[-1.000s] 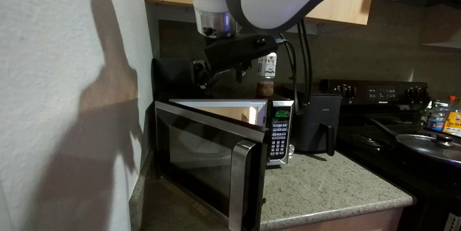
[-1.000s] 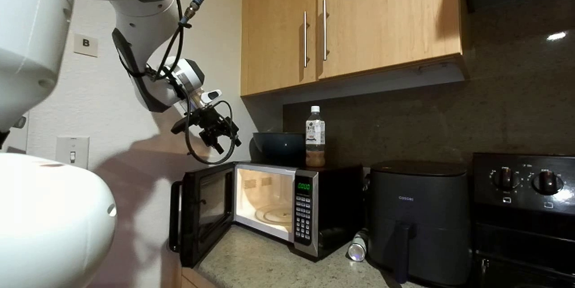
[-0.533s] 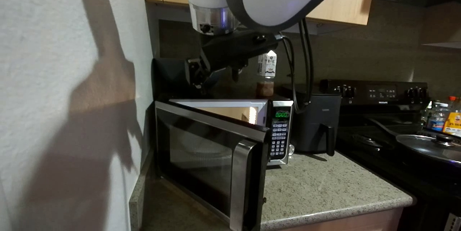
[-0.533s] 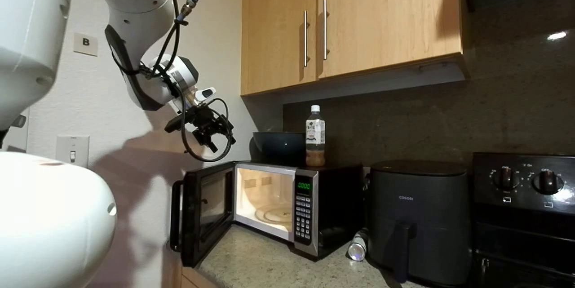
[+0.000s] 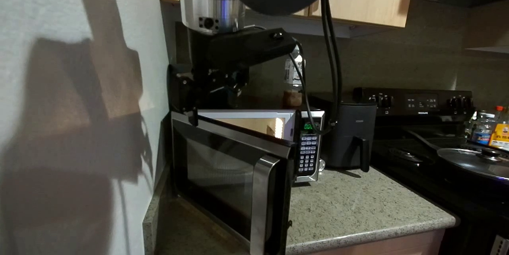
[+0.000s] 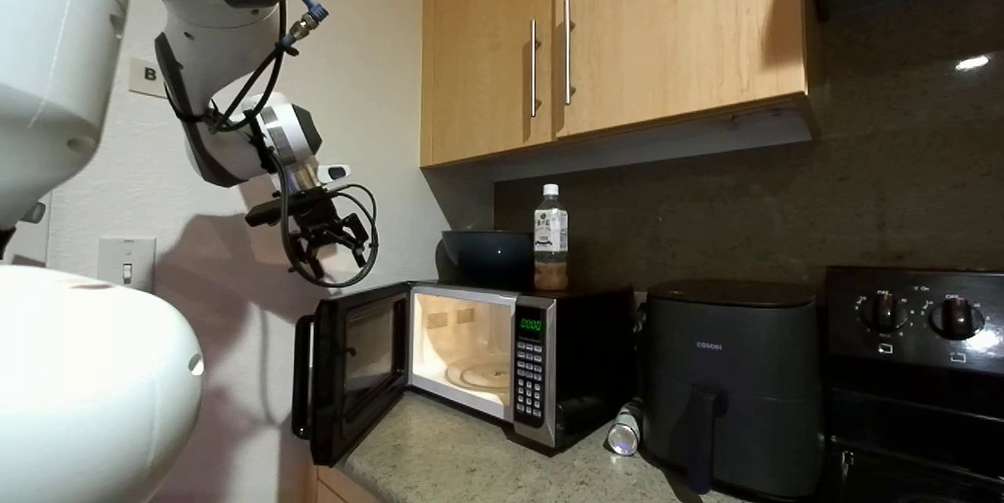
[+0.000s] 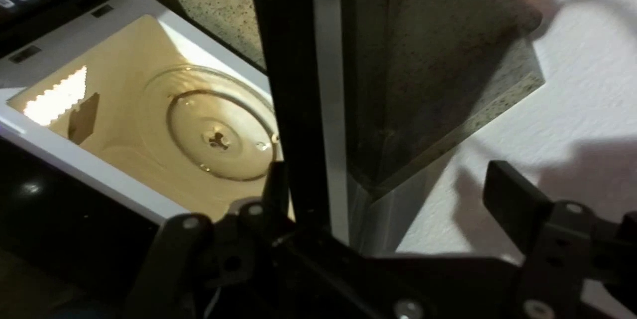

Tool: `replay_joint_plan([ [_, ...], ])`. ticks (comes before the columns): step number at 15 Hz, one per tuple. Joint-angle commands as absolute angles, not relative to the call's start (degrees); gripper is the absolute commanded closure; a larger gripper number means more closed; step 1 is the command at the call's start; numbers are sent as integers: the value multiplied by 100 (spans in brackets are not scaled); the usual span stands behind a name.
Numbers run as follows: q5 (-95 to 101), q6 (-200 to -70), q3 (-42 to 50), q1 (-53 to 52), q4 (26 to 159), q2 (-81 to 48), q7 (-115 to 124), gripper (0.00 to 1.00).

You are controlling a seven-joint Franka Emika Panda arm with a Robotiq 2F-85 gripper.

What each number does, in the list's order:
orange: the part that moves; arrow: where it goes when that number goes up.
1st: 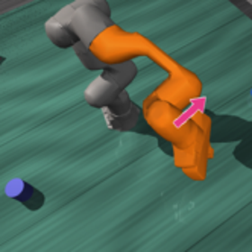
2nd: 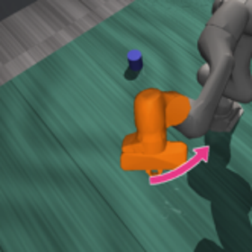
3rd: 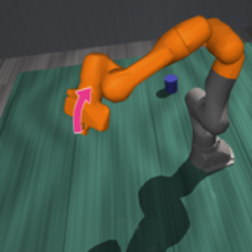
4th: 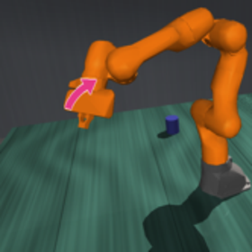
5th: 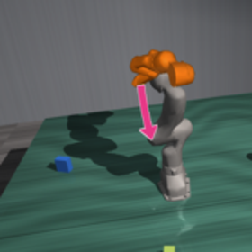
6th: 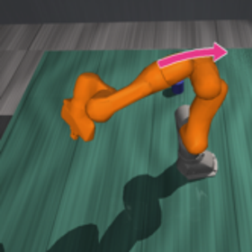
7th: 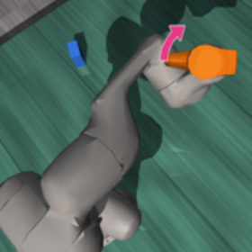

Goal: Close the microwave door

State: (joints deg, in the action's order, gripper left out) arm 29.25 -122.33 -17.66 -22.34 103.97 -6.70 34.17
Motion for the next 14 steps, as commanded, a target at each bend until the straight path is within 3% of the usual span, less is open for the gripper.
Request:
replay_joint_plan([
  [1,1961,-11995,-1826,-2186,10230,-851,2302,0],
  [14,957,-10854,-1416,-1982,9662,-1403,1480,0],
])
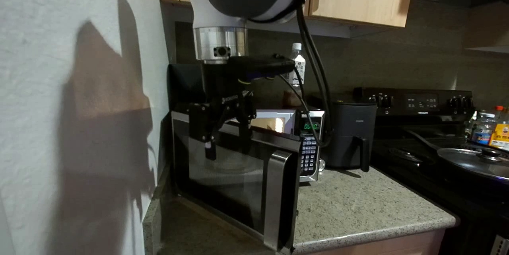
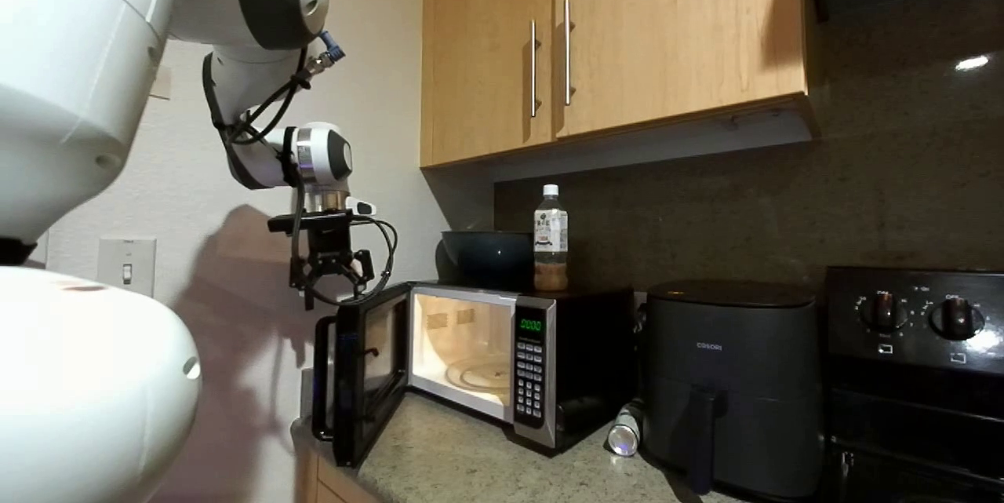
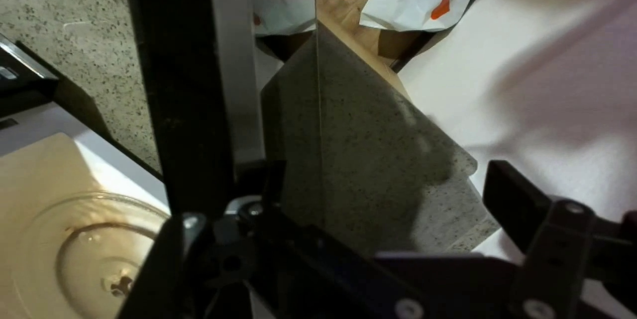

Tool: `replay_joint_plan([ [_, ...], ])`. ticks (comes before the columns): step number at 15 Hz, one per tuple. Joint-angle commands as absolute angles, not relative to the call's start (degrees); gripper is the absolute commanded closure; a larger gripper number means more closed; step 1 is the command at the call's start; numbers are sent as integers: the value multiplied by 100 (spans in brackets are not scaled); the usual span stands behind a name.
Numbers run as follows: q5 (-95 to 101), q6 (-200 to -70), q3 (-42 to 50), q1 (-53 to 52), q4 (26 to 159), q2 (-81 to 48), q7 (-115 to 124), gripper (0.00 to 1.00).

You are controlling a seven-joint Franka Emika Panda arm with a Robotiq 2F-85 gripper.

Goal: Close the microwave door

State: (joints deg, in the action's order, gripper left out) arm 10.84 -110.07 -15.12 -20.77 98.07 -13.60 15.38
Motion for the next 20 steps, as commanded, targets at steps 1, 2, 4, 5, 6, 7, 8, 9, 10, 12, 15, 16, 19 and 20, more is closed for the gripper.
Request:
replay_joint_plan([
  [1,1021,-10892,-1357,-1969,9663,-1381,1600,0],
  [2,1113,-10928,-1292,-1971,9660,-1368,1738,0],
  [4,1230,-11012,-1159,-1957,9660,-1317,2065,0],
  [5,1203,-11024,-1104,-1928,9651,-1294,2212,0],
  [6,1187,-11039,-1049,-1906,9653,-1267,2367,0],
  [7,1153,-11056,-997,-1881,9639,-1249,2514,0],
  [8,1130,-11073,-954,-1862,9630,-1229,2649,0],
  [9,1073,-11075,-922,-1828,9625,-1203,2745,0],
  [10,1062,-11077,-903,-1810,9618,-1183,2826,0],
  [12,1039,-10984,-906,-1811,9629,-1137,2899,0],
  [15,1132,-10936,-927,-1810,9494,-1287,2747,0],
  [16,1132,-10929,-936,-1817,9494,-1283,2749,0],
  [19,1061,-11127,-879,-1754,9504,-1373,2876,0],
  [20,995,-11321,-854,-1706,9535,-1405,2869,0],
])
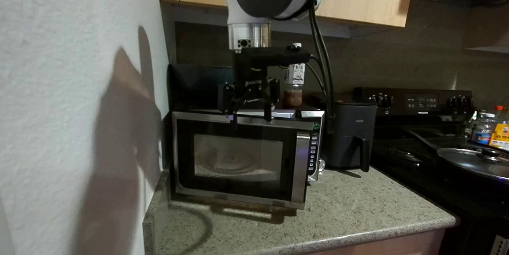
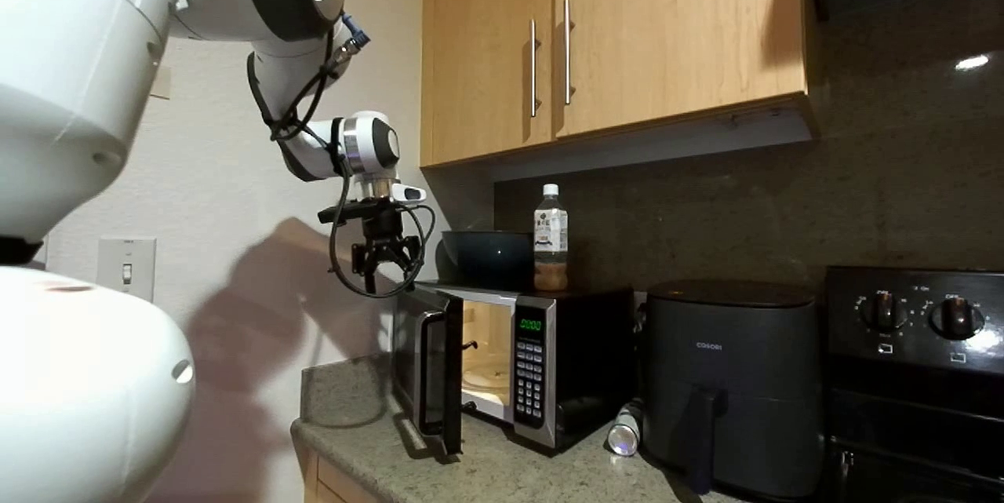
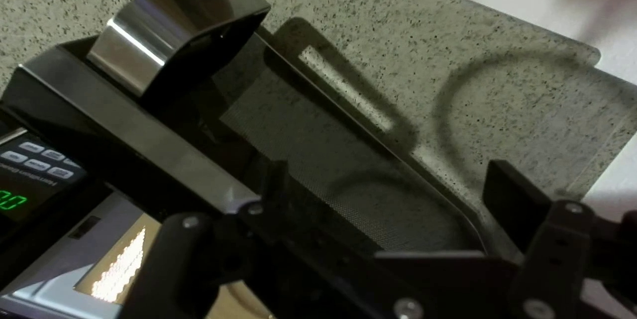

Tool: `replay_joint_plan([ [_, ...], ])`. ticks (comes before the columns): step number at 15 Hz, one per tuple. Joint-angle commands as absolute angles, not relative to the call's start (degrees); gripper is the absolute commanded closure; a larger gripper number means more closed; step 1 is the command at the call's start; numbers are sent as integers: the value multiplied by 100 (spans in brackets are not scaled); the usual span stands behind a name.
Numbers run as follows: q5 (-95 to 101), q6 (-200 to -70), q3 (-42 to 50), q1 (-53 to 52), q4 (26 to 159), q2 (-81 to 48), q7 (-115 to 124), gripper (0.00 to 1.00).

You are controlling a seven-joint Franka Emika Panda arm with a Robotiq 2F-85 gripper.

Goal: Close the microwave door

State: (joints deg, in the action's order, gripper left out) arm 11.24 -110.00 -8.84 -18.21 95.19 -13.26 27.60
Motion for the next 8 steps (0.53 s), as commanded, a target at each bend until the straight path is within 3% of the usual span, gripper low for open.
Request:
replay_joint_plan([
  [1,1005,-11485,-815,-1683,9555,-1443,2920,0],
  [8,963,-12424,-500,-1512,9619,-1717,3307,0],
])
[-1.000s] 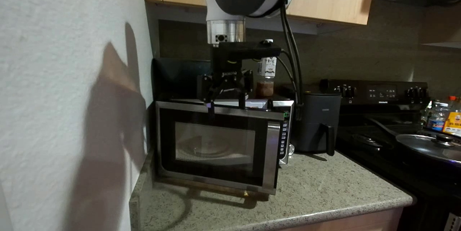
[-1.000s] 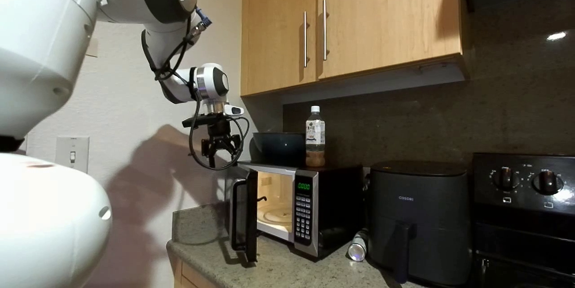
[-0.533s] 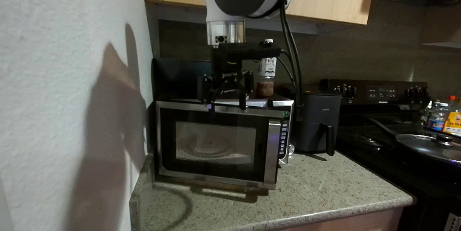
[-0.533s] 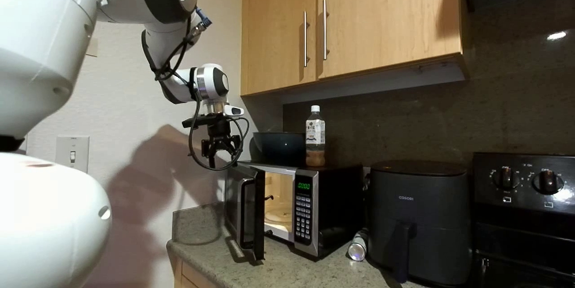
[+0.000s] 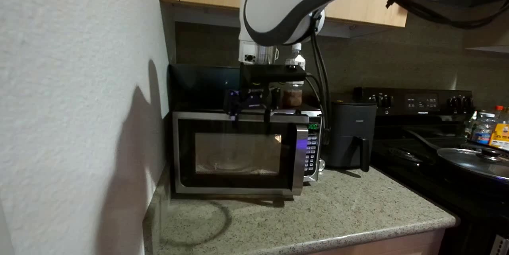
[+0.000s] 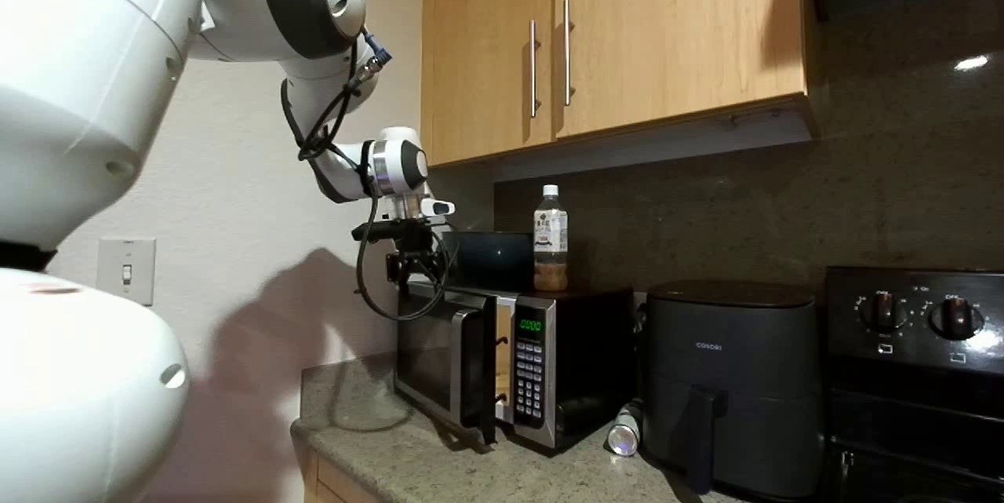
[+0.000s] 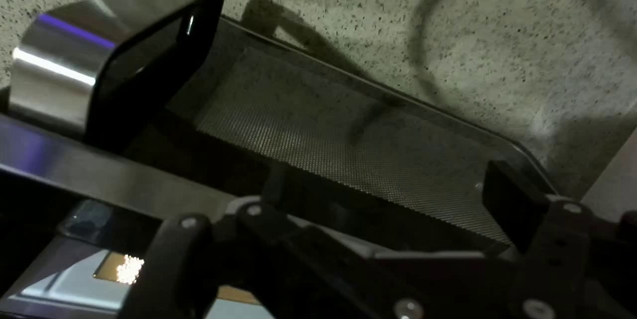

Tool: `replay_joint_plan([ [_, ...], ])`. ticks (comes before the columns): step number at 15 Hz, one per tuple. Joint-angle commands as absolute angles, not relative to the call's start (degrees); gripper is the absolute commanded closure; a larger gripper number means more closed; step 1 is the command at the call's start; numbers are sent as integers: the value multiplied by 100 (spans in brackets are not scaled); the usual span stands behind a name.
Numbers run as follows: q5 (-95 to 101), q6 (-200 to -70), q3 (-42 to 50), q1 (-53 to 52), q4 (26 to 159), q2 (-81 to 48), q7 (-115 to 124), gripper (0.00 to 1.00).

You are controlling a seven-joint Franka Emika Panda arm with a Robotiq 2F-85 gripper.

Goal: Close the microwave door

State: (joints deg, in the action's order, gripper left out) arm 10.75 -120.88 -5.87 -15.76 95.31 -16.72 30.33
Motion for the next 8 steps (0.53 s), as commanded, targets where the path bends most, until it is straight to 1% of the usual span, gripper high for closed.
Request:
replay_joint_plan([
  [1,952,-12502,-457,-1500,9618,-1736,3389,0],
  [4,1033,-12736,-341,-1505,9634,-1760,3705,0],
  [8,1599,-13227,-85,-1619,9651,-1777,4538,0],
])
